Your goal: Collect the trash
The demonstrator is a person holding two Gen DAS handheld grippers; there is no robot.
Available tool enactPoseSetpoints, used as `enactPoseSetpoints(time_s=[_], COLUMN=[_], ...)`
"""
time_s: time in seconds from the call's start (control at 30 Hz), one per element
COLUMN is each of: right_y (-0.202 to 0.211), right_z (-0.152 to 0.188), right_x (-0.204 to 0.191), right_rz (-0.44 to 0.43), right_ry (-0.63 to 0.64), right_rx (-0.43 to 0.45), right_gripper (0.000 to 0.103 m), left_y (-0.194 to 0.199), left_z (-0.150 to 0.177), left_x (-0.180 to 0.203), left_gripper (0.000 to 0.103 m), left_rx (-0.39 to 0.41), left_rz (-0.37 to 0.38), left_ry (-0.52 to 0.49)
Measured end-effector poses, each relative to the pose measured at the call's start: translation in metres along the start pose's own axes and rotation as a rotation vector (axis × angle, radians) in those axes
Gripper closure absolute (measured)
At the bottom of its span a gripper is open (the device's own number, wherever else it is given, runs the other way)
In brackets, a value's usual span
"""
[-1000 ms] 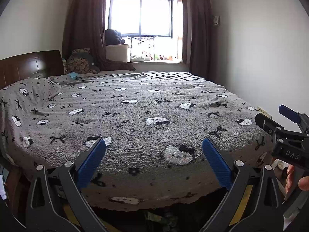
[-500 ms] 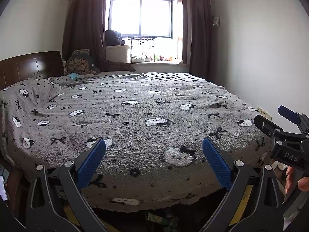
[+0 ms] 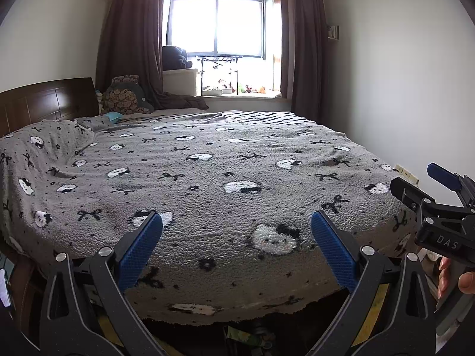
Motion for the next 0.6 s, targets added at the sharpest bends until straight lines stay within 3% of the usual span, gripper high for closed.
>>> enactPoseSetpoints(time_s=[0.6], right_y=[0.0022], right_z=[0.0040], right_x=[0.0004], right_rz=[0.004], right_ry=[-0.004], right_rx=[-0.001], right_gripper=[0.003], left_y=[0.0008], left_z=[0.0054], left_x=[0.0001], left_gripper=[0.008], left_rx=[-0.004], left_rz=[-0.007], left_ry=[0.006])
Point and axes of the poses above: each gripper's, at about its wrist camera, not at the fingertips, and y roughly against the way its jaws point, x to its right, z to its underside, the point moved 7 cm from there along -y, roughly the way its jaws point, and after that the axes turned 8 degrees about x, right-handed, at the moved point
